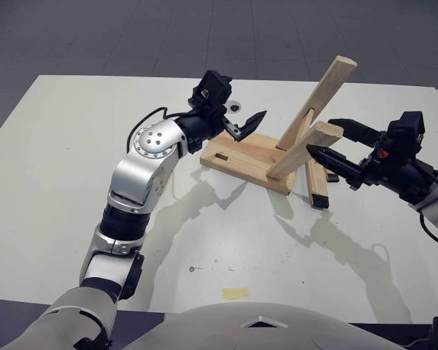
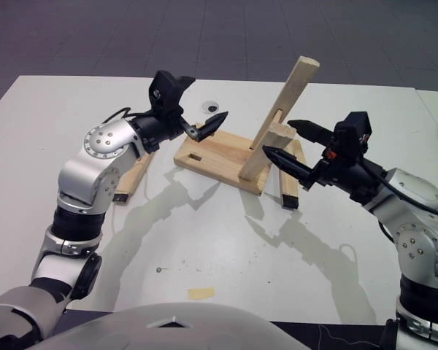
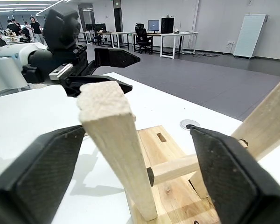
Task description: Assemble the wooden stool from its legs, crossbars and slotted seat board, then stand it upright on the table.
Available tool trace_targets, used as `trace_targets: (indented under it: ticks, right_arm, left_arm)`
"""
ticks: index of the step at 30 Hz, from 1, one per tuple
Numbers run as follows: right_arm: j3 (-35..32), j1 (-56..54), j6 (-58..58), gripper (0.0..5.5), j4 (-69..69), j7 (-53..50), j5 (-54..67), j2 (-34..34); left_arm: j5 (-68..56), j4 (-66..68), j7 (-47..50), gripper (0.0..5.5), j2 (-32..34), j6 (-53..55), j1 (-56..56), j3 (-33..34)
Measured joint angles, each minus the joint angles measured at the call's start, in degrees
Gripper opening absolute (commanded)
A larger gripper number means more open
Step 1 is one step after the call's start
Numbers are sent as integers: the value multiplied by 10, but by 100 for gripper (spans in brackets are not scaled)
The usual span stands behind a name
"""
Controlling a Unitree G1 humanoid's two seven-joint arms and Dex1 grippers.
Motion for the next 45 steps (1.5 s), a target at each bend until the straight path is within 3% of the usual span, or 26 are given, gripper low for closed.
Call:
trace_targets:
  ticks: [4,9,14,21,26,29,32,37,45]
  right_arm:
    - [15,-11,-6,278,-1,-1,-5,1]
    - [56,-23,-60,197,34,13,-107,-16]
    - [67,-76,-119,283,104,10,-175,-21]
    - [42,-133,-140,401,140,-64,-175,46]
    - [35,-95,-110,479,54,-250,-190,167]
    - [65,-70,-65,535,-36,-367,-193,252]
    - [72,-61,-16,538,-64,-458,-203,303]
    - [49,-63,59,465,-84,-552,-199,351]
    - [49,-86,100,327,-110,-569,-189,371]
  left_arm:
    - [1,0,1,540,-2,1,0,1]
    - [1,0,1,540,-3,2,1,1]
    - [1,1,-1,540,-5,2,1,0]
    - [0,-1,-13,540,-8,1,2,-5]
    - [1,-9,-12,540,-9,1,12,-7]
    - [1,-13,-12,540,-9,3,25,-7]
    - [1,-16,-12,540,-9,4,26,-7]
    - [2,-16,-10,540,-9,5,27,-10]
    - [13,-18,-7,540,-8,5,28,-14]
